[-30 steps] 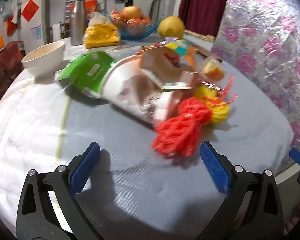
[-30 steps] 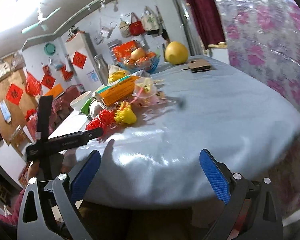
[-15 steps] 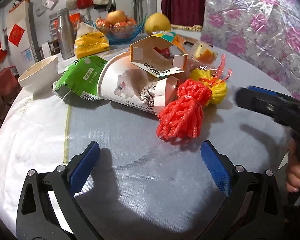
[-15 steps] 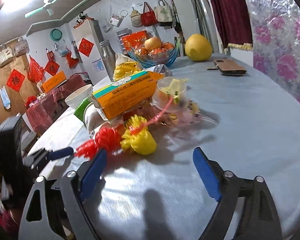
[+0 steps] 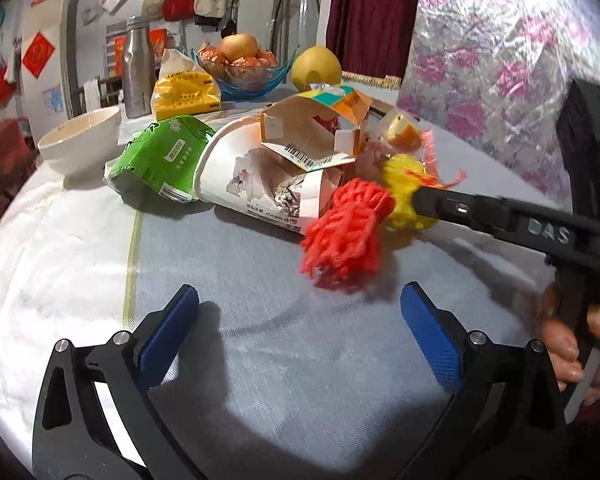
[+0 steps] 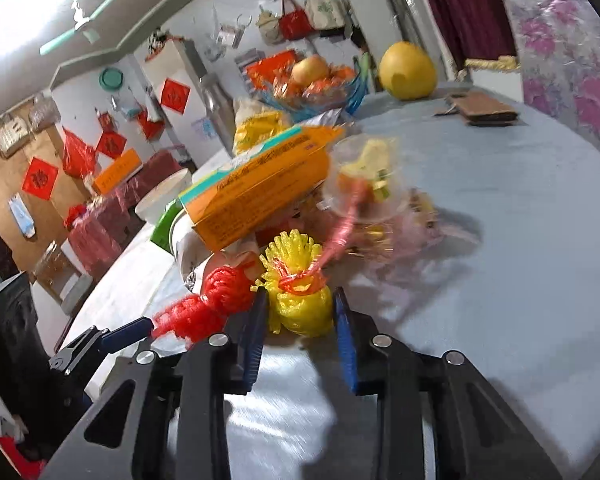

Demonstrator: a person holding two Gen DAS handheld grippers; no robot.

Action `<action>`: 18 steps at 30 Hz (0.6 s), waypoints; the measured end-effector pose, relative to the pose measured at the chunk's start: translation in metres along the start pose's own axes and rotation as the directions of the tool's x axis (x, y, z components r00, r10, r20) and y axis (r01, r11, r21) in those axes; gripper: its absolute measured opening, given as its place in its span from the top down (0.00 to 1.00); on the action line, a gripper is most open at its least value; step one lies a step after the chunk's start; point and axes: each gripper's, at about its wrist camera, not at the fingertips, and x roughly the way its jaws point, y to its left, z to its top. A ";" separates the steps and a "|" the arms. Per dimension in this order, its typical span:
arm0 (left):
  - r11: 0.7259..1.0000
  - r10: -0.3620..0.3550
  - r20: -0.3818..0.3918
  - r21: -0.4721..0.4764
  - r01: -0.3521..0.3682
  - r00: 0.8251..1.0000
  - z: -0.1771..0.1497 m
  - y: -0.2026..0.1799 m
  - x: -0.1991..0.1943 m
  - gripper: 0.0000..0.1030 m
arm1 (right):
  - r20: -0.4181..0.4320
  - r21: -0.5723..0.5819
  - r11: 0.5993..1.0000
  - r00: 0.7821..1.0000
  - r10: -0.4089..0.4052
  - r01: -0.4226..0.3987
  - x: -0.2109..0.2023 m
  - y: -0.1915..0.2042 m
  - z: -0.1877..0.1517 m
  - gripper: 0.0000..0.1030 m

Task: Collect trash
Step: 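Grasp the yellow mesh net with the right tool while the left tool grasps the red mesh net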

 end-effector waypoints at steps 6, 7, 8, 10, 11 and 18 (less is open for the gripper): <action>0.999 -0.037 0.033 0.007 0.037 0.999 0.011 -0.013 -0.006 0.06 | 0.025 -0.014 0.996 0.996 -0.083 0.084 -0.026 -0.017 0.000 0.68; 0.999 -0.040 0.034 0.017 0.040 0.999 0.013 -0.017 -0.004 0.06 | 0.020 -0.008 0.997 0.996 -0.083 0.083 -0.027 -0.020 -0.001 0.68; 0.999 -0.040 0.035 0.027 0.039 0.999 0.016 -0.021 -0.001 0.06 | 0.015 0.000 0.997 0.996 -0.083 0.083 -0.026 -0.024 -0.001 0.68; 0.999 -0.040 0.034 0.038 0.038 0.999 0.021 -0.026 0.005 0.06 | 0.006 0.010 0.997 0.997 -0.078 0.078 -0.025 -0.027 -0.003 0.67; 0.999 -0.036 0.034 0.039 0.035 0.999 0.023 -0.027 0.007 0.06 | 0.005 0.009 0.997 0.997 -0.077 0.076 -0.025 -0.027 -0.003 0.67; 0.994 -0.075 0.010 -0.076 0.076 0.997 0.041 -0.019 0.023 0.07 | 0.018 0.006 0.997 0.997 -0.078 0.077 -0.030 -0.030 -0.001 0.60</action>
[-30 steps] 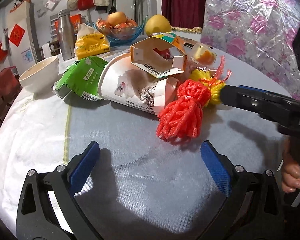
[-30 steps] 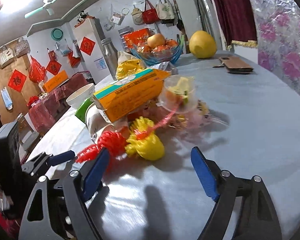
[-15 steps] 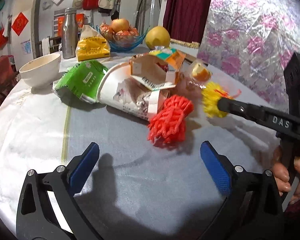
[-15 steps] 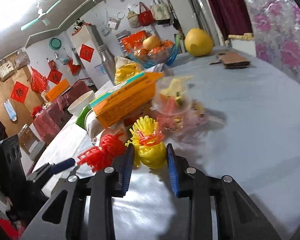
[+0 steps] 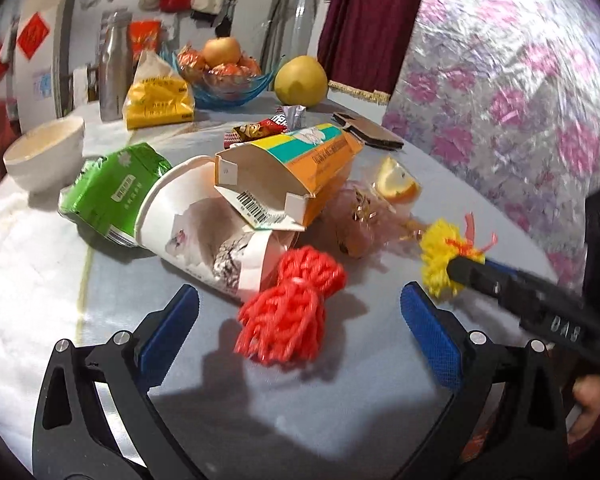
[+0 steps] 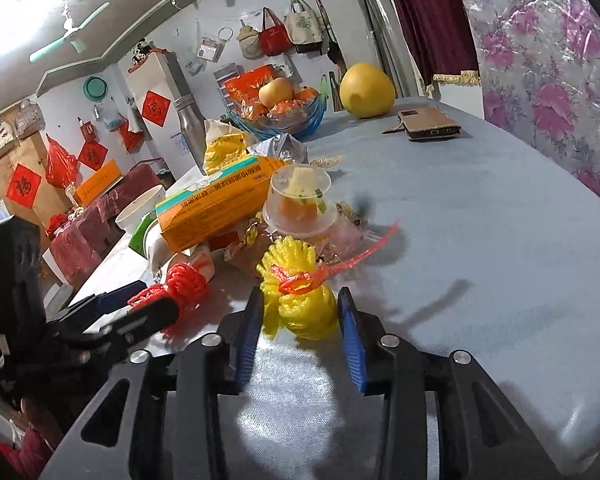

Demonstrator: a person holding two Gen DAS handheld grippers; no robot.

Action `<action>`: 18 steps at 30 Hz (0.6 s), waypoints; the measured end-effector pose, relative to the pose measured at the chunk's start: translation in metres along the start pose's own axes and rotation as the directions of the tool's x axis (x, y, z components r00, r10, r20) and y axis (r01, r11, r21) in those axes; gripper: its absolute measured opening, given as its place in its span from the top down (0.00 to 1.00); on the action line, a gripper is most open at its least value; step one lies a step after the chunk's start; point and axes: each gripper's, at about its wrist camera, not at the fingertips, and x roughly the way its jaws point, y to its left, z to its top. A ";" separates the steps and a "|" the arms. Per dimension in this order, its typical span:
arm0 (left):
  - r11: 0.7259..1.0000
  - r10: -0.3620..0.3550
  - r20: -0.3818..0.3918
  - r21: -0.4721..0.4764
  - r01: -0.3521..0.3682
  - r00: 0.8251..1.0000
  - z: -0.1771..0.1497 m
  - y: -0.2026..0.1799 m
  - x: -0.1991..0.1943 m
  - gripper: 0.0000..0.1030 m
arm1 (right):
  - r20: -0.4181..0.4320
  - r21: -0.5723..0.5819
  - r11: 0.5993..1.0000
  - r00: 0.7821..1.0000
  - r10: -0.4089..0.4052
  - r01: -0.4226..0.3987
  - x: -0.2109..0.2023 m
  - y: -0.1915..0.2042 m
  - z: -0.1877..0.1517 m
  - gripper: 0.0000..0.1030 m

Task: Collect trash
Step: 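Grasp the yellow mesh net with the right tool while the left tool grasps the red mesh net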

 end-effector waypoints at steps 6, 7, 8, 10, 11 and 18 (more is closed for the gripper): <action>1.000 0.014 0.001 -0.018 -0.014 1.000 0.000 0.001 0.000 0.39 | 0.024 0.015 1.000 1.000 -0.006 0.006 -0.009 -0.006 0.000 0.42; 1.000 0.017 0.001 -0.018 -0.017 1.000 -0.002 0.002 -0.001 0.47 | 0.025 0.017 1.000 1.000 -0.007 0.006 -0.009 -0.007 0.000 0.41; 1.000 0.010 -0.001 -0.019 -0.010 1.000 -0.004 0.003 -0.003 0.56 | 0.026 0.021 1.000 1.000 -0.007 0.006 -0.010 -0.007 0.000 0.41; 1.000 -0.001 -0.008 -0.030 0.000 1.000 -0.009 0.006 -0.007 0.57 | 0.025 0.025 1.000 1.000 -0.005 0.004 -0.011 -0.008 -0.001 0.41; 0.999 0.000 -0.008 -0.034 0.000 1.000 -0.013 0.008 -0.011 0.58 | 0.025 0.025 1.000 1.000 -0.003 0.003 -0.010 -0.008 -0.001 0.41; 1.000 0.020 0.000 -0.011 -0.020 1.000 -0.027 0.011 -0.027 0.55 | 0.016 0.017 1.000 1.000 0.000 0.000 -0.007 -0.003 -0.003 0.41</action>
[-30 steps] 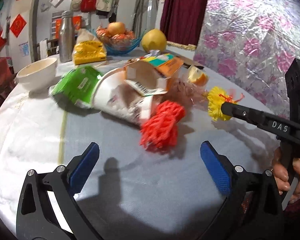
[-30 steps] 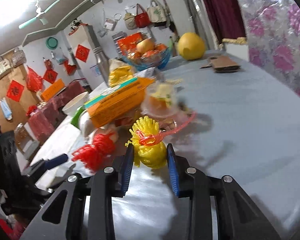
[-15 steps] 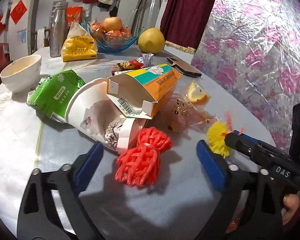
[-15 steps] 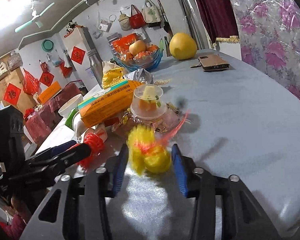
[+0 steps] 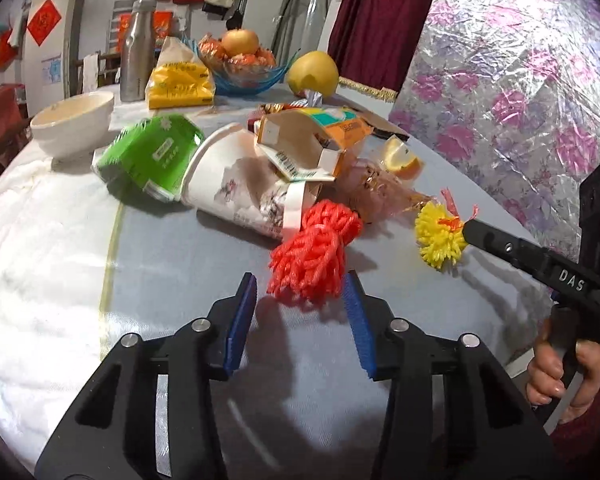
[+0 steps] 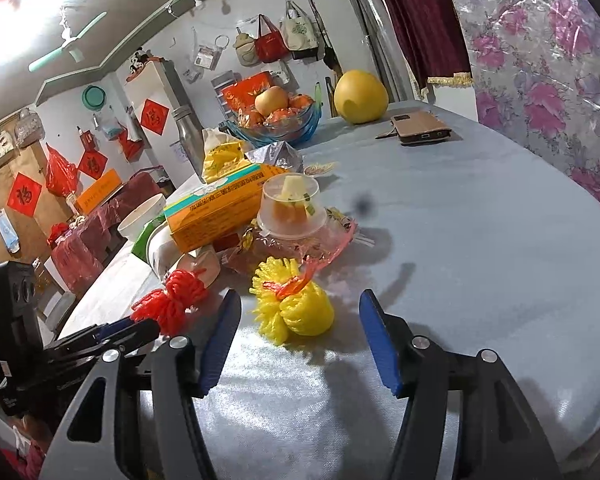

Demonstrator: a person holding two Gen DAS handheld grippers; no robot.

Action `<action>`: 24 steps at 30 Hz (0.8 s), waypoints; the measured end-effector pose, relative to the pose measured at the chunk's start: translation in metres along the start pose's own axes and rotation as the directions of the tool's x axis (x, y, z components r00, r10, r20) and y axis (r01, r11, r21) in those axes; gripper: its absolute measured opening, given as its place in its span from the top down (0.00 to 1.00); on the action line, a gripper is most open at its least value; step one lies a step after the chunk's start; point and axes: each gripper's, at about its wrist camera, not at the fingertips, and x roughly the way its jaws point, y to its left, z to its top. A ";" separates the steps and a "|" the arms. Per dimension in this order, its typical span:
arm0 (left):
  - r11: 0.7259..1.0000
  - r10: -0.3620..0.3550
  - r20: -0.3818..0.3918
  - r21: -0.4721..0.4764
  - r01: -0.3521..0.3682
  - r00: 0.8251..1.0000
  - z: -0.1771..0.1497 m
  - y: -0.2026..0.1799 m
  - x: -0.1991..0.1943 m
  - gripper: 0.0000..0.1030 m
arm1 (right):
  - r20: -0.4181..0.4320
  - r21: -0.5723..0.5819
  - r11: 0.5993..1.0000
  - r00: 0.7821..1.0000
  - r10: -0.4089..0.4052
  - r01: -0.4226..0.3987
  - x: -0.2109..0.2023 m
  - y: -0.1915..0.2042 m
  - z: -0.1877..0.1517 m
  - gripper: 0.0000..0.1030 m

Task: Collect trash
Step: 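Grasp the yellow mesh net with the right tool while the left tool grasps the red mesh net, then lift both mesh nets and carry them toward the red wastebasket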

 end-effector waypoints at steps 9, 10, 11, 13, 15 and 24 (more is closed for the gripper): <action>0.999 -0.041 -0.032 0.007 0.041 0.999 0.016 -0.012 0.027 0.67 | 0.020 0.000 1.000 1.000 -0.003 0.003 -0.006 -0.002 0.002 0.41; 0.999 -0.049 -0.039 0.002 0.050 0.998 0.013 -0.012 0.028 0.71 | 0.023 0.003 1.000 1.000 -0.003 0.003 -0.007 -0.004 0.002 0.41; 0.998 -0.056 -0.036 -0.002 0.056 0.998 0.010 -0.013 0.026 0.72 | 0.024 0.005 1.000 1.000 -0.003 0.003 -0.007 -0.004 0.002 0.41; 0.998 -0.062 -0.018 0.002 0.062 0.998 0.003 -0.014 0.019 0.73 | 0.022 0.008 1.000 1.000 -0.005 0.005 -0.007 -0.005 0.002 0.41; 0.998 -0.067 -0.014 0.001 0.067 0.998 -0.002 -0.013 0.011 0.73 | 0.017 0.009 1.000 1.000 -0.003 0.002 -0.006 -0.005 0.001 0.41; 0.999 -0.042 0.001 -0.003 0.042 0.999 -0.002 -0.007 0.004 0.64 | -0.020 -0.023 1.000 1.000 0.008 -0.008 0.011 0.007 -0.003 0.41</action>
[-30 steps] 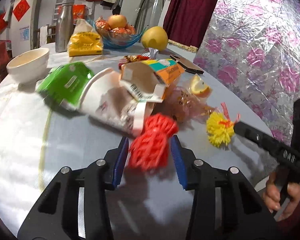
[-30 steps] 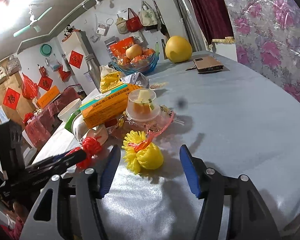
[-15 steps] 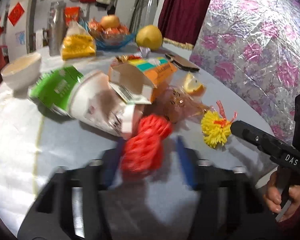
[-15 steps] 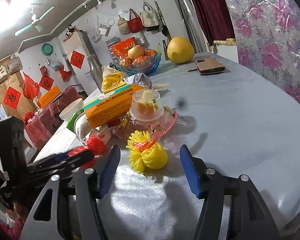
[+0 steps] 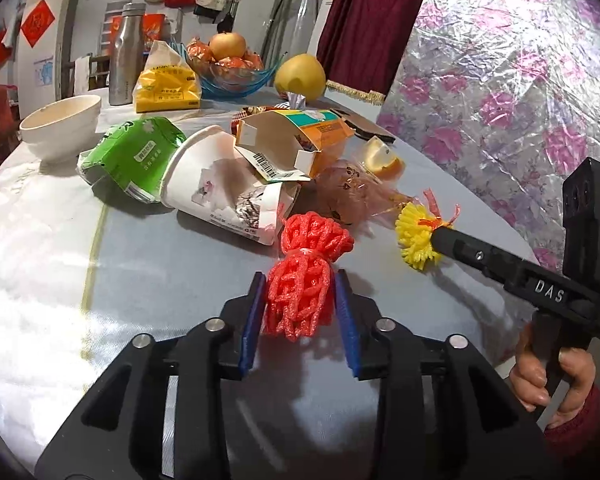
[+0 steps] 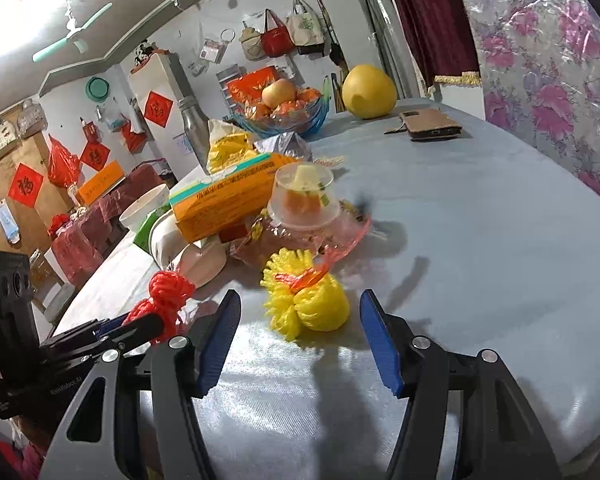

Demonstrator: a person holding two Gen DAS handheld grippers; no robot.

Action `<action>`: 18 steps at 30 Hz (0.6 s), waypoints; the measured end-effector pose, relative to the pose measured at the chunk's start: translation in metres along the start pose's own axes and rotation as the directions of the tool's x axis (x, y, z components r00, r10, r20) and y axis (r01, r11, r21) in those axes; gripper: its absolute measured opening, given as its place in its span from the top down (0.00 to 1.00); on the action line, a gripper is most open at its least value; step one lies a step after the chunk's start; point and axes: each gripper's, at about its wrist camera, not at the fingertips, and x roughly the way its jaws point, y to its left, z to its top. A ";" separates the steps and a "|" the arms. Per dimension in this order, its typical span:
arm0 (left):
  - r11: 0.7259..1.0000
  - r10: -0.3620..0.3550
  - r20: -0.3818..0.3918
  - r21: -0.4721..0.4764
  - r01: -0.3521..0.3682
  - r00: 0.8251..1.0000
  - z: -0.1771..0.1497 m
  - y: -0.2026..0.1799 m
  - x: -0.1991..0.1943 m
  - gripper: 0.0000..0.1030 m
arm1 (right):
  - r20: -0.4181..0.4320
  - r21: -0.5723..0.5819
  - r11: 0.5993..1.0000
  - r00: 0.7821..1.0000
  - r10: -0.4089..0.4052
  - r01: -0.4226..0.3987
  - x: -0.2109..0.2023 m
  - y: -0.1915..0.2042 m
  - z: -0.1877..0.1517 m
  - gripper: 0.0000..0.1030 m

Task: Collect trash
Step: 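Lift both mesh nets and carry them toward the red wastebasket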

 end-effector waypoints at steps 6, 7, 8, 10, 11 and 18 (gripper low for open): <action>0.999 0.028 0.012 0.026 -0.028 1.000 0.010 -0.009 0.012 0.48 | -0.008 -0.007 1.000 1.000 -0.012 0.012 0.012 0.001 0.001 0.43; 0.999 0.030 0.007 0.023 -0.030 1.000 0.010 -0.009 0.015 0.48 | -0.011 -0.007 1.000 1.000 -0.010 0.010 0.013 0.000 0.001 0.57; 0.999 0.032 0.001 0.020 -0.032 0.999 0.010 -0.008 0.017 0.48 | -0.018 -0.010 1.000 1.000 -0.003 0.002 0.013 -0.001 0.000 0.63; 1.000 0.027 -0.012 0.004 -0.027 1.000 0.009 -0.007 0.021 0.50 | -0.002 -0.014 1.000 1.000 0.004 -0.004 0.008 0.000 0.001 0.66; 1.000 0.018 -0.017 -0.002 -0.018 1.000 0.008 -0.006 0.022 0.55 | 0.007 -0.023 1.000 1.000 0.006 -0.006 0.004 0.002 0.002 0.67; 1.000 -0.026 0.054 0.009 0.025 0.998 0.007 -0.012 -0.011 0.69 | 0.089 -0.061 0.996 0.993 0.072 -0.067 -0.040 0.020 0.008 0.67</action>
